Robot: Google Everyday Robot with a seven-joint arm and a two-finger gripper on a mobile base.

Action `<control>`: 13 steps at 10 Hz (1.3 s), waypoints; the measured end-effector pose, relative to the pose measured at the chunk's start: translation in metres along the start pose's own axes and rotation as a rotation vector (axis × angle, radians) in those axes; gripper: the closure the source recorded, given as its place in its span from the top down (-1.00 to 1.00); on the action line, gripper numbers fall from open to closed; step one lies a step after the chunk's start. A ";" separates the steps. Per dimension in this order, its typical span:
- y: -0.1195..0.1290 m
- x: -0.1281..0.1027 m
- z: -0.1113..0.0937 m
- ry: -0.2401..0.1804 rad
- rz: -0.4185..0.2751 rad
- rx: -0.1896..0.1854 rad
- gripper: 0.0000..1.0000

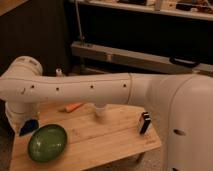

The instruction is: Place the white sponge in the ceramic bowl

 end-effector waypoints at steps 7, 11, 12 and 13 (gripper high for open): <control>0.034 -0.028 0.061 -0.095 0.101 0.066 -0.62; 0.034 -0.035 0.077 -0.155 0.104 0.055 -0.04; 0.035 -0.037 0.080 -0.173 0.112 0.048 0.20; 0.036 -0.039 0.083 -0.190 0.118 0.043 0.41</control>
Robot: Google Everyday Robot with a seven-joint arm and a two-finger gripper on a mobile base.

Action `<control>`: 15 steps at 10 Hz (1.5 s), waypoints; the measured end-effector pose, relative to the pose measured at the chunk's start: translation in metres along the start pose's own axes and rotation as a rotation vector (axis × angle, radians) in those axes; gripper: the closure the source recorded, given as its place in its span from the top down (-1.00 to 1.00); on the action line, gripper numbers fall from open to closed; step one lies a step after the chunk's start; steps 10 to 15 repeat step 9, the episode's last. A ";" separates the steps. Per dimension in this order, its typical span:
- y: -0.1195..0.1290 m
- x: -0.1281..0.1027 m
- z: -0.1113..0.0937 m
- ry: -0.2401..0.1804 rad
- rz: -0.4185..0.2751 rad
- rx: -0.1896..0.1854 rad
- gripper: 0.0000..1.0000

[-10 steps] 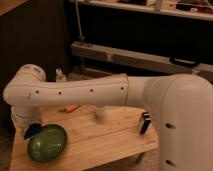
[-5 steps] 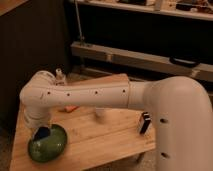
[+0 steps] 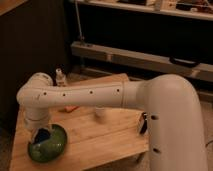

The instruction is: Place the white sponge in the ceramic bowl

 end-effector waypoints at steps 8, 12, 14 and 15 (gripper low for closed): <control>0.005 -0.001 -0.002 -0.018 0.056 -0.007 0.60; 0.003 0.000 -0.001 -0.019 0.052 -0.006 0.60; 0.003 0.000 -0.001 -0.019 0.052 -0.006 0.60; 0.003 0.000 -0.001 -0.019 0.052 -0.006 0.60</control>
